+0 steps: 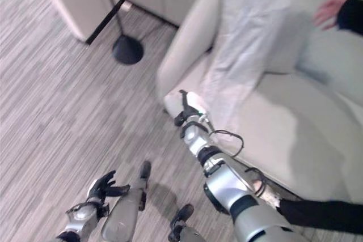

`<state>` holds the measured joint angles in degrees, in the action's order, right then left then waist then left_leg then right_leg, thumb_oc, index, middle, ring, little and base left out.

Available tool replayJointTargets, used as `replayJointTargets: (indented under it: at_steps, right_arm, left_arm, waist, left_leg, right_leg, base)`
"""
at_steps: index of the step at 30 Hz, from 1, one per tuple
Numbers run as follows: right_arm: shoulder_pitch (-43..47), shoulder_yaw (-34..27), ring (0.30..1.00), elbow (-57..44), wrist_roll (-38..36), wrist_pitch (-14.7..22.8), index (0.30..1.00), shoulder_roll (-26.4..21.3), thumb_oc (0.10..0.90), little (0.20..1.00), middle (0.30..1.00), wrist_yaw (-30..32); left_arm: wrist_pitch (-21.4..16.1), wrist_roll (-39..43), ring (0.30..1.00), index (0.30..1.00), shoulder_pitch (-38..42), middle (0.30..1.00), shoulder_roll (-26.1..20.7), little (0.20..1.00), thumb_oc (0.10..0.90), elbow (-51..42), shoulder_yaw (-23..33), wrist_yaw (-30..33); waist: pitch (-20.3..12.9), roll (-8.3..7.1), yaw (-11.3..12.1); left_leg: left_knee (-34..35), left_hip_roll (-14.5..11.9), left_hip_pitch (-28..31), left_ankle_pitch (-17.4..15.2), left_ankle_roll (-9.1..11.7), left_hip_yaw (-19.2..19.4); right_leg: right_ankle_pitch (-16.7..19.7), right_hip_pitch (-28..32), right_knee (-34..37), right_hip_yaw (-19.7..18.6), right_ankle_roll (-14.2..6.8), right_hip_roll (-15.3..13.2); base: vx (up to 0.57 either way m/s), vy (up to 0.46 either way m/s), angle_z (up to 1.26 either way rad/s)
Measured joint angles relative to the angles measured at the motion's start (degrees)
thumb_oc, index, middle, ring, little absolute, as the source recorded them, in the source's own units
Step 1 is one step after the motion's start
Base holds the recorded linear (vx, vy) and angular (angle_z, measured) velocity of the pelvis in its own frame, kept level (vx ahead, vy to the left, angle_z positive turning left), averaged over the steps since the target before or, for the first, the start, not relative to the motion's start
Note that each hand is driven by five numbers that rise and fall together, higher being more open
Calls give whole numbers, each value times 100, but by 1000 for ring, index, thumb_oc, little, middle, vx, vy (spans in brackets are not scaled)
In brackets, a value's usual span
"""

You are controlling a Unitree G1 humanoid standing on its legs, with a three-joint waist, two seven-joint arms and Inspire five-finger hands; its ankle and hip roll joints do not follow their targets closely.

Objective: Hang the clothes on the sofa on the clothes rack.

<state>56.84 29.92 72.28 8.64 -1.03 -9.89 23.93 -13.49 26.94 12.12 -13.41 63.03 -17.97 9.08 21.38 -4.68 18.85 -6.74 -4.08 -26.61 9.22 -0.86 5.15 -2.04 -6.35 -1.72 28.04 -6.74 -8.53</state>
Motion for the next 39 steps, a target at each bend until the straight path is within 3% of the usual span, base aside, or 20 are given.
replayJointTargets:
  at_steps: [4,8,11,16,17,19,20,22,25,28,32,36,39]
  right_arm:
    - [8,-146,900,672,-17,-114,900,-131,800,900,900,272]
    - [-35,-247,900,552,-81,-150,900,-247,800,900,900,417]
    - [-420,-346,900,-454,-266,-110,900,-292,800,900,900,497]
    - [-2300,-648,900,-3222,-250,83,900,-448,800,900,900,403]
    - [-2895,-438,900,-3622,-164,219,900,-413,800,900,900,388]
    - [-3401,-471,900,-3853,-75,213,900,-497,800,900,900,209]
    - [-3913,-594,900,-3942,2,212,900,-537,800,900,900,101]
    - [-4349,-738,900,-3932,57,181,900,-582,800,900,900,-12]
    - [-4960,-901,900,-3951,182,182,900,-843,800,900,900,-156]
    - [-5597,-1083,900,-4003,220,152,900,-983,800,900,900,-277]
    - [-6345,-1206,900,-4403,234,154,900,-983,800,900,900,-383]
    - [-6575,-1212,900,-4510,238,156,900,-976,800,900,900,-387]
    - [-6600,-1225,900,-4628,238,164,900,-970,800,900,900,-388]
  left_arm:
    - [13,-147,900,900,35,900,-104,900,800,-13,-237,169]
    - [17,-287,900,900,55,900,-174,900,800,9,-316,295]
    - [14,-467,900,900,43,900,-167,900,800,101,-179,297]
    - [145,-588,900,900,-112,900,-58,900,800,233,287,282]
    - [142,-642,900,900,-351,900,-59,900,800,262,396,316]
    - [199,-737,900,900,-430,900,-40,900,800,404,459,280]
    - [211,-775,900,900,-592,900,-83,900,800,435,517,281]
    - [237,-871,900,900,-786,900,-44,900,800,464,560,273]
    - [263,-920,900,900,-875,900,-20,900,800,594,592,233]
    - [272,-923,900,900,-1141,900,90,900,800,676,751,157]
    - [322,-947,900,900,-1366,900,210,900,800,745,805,148]
    - [385,-1146,900,900,-1439,900,299,900,800,800,789,145]
    - [385,-1137,900,900,-1432,900,341,900,800,803,800,135]
  waist:
    - [62,-42,37]
    - [52,-55,-177]
    - [32,-64,-323]
    - [-98,-111,-572]
    - [-313,-244,-686]
    - [-581,-275,-747]
    - [-870,-312,-921]
    - [-1089,-290,-1071]
    - [-1280,-212,-1255]
    - [-1517,-32,-1483]
    - [-1719,211,-1636]
    - [-1891,415,-1814]
    - [-1917,447,-1815]
  left_leg:
    - [-2,91,8,-41,41,-92]
    - [3,102,32,-48,47,-79]
    - [-1,95,150,-41,4,50]
    - [61,100,633,-108,10,217]
    - [113,111,824,-135,33,263]
    - [147,107,938,-170,67,330]
    - [220,91,1079,-203,93,399]
    - [352,92,1280,-206,100,449]
    - [510,67,1487,-171,154,584]
    - [808,84,1839,-91,218,734]
    - [1148,83,2183,71,141,861]
    - [1189,29,2435,45,170,1010]
    - [1189,-18,2464,56,180,1047]
  right_leg:
    - [50,106,100,17,-37,-23]
    - [89,120,101,1,-52,-43]
    - [116,180,101,-75,-42,-74]
    - [128,538,184,-196,-50,-126]
    - [128,681,205,-229,-51,-161]
    - [126,808,290,-291,-61,-146]
    - [126,872,301,-339,-61,-152]
    - [116,977,313,-375,-53,-158]
    - [114,1062,400,-502,-23,-150]
    - [117,1185,456,-639,-38,-176]
    - [174,1330,503,-723,-85,-145]
    - [173,1518,608,-869,-84,-108]
    - [176,1518,609,-930,-77,-74]
  base:
    - [-19,33,13]
    - [-3,41,-3]
    - [7,25,-15]
    - [36,3,-16]
    - [41,-24,-23]
    - [37,-12,-21]
    - [35,10,-14]
    - [21,11,-21]
    - [-4,5,-21]
    - [-55,16,-24]
    - [-5,-9,-18]
    - [-3,-6,-20]
    - [-11,-11,-9]
